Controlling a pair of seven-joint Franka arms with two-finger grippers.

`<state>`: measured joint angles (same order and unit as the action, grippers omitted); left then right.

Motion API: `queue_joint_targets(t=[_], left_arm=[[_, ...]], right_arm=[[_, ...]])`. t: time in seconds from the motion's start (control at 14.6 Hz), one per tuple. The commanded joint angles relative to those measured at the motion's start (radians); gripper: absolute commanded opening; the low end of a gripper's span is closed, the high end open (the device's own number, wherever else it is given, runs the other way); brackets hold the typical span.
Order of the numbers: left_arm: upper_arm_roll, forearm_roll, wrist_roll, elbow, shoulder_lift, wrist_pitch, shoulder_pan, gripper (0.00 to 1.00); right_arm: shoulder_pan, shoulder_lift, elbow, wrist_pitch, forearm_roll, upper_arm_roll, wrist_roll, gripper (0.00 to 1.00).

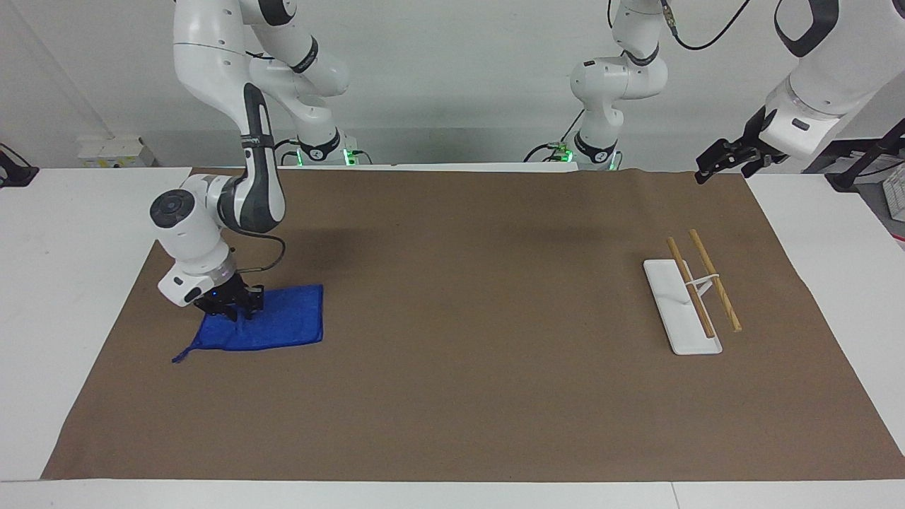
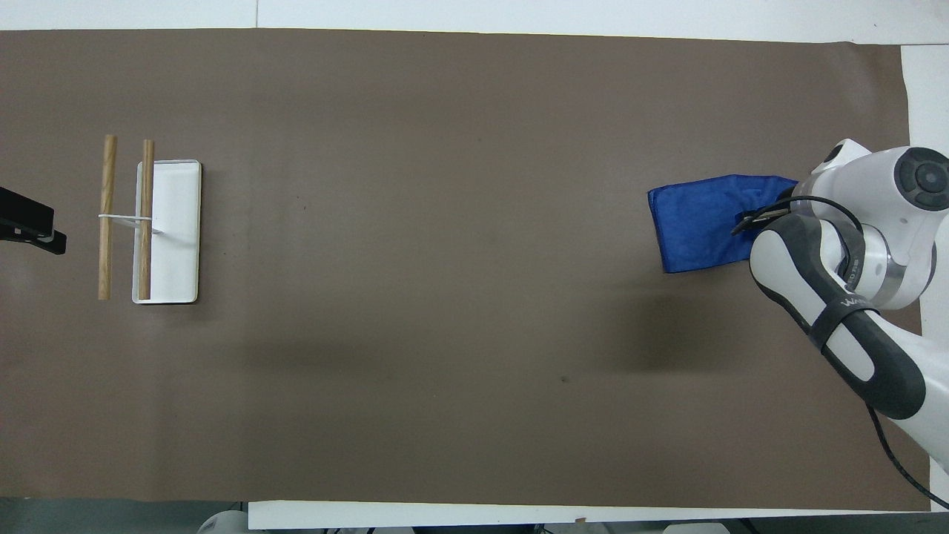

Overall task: Right arm passes towel to left arm to hang
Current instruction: 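Lift the blue towel with the right gripper and carry it toward the rack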

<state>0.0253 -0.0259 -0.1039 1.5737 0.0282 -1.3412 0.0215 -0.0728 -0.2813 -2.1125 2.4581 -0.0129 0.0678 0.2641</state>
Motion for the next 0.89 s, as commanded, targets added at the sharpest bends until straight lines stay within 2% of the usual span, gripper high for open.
queue_joint_targets(t=[0.0, 0.27, 0.48, 0.61, 0.82], left_arm=[[0.002, -0.008, 0.001, 0.017, 0.016, 0.005, -0.006, 1.0], [0.002, -0.008, 0.001, 0.017, 0.016, 0.005, -0.006, 1.0], [0.002, -0.008, 0.001, 0.017, 0.016, 0.005, -0.006, 1.0], [0.002, -0.008, 0.001, 0.017, 0.016, 0.005, -0.006, 1.0], [0.001, -0.008, 0.001, 0.017, 0.016, 0.007, -0.006, 1.0]], right_arm=[[-0.01, 0.002, -0.003, 0.002, 0.044, -0.013, 0.023, 0.0], [-0.01, 0.016, 0.057, -0.114, 0.114, -0.016, 0.012, 0.0], [-0.008, 0.037, 0.075, -0.188, 0.122, -0.031, -0.028, 0.0], [-0.007, 0.053, 0.104, -0.255, 0.122, -0.058, -0.098, 0.0], [-0.005, 0.067, 0.21, -0.443, 0.122, -0.127, -0.291, 0.0]])
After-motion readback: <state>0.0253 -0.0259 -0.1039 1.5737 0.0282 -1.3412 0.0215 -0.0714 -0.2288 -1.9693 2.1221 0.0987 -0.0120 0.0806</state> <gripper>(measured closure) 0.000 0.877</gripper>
